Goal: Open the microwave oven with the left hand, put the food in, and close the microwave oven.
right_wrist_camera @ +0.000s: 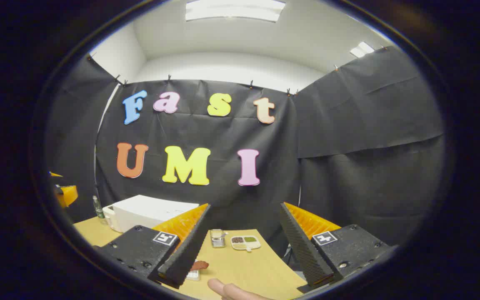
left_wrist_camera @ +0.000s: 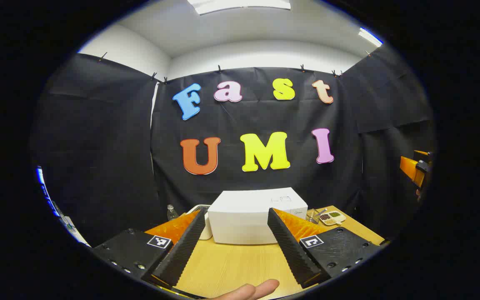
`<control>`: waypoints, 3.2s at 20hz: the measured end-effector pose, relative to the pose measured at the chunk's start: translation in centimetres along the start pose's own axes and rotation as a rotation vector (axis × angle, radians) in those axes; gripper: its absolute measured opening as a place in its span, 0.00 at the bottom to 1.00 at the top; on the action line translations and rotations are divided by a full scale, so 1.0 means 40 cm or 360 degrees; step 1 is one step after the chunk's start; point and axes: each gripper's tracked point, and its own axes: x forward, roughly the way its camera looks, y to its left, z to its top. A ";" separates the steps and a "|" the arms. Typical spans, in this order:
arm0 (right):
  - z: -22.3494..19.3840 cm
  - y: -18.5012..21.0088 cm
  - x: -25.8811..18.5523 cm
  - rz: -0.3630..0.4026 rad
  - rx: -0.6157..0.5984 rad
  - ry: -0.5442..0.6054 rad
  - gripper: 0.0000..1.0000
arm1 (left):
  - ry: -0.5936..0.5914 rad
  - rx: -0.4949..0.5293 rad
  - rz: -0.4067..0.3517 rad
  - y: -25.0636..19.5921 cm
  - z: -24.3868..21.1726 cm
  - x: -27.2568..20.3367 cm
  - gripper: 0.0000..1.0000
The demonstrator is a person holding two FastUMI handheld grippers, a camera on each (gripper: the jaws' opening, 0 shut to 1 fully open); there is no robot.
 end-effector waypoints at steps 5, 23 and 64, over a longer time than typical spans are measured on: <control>0.034 0.008 -0.033 0.0019 -0.0035 -0.0106 1.00 | -0.0059 -0.0065 -0.0046 0.018 0.042 -0.041 0.96; -0.006 -0.063 0.014 -0.0072 -0.0015 -0.0040 0.95 | -0.0060 -0.0143 -0.0124 -0.020 0.033 0.041 0.94; -0.132 -0.259 0.071 -0.0126 0.0074 -0.0067 1.00 | 0.0331 -0.0151 -0.0328 -0.541 -0.677 0.707 0.90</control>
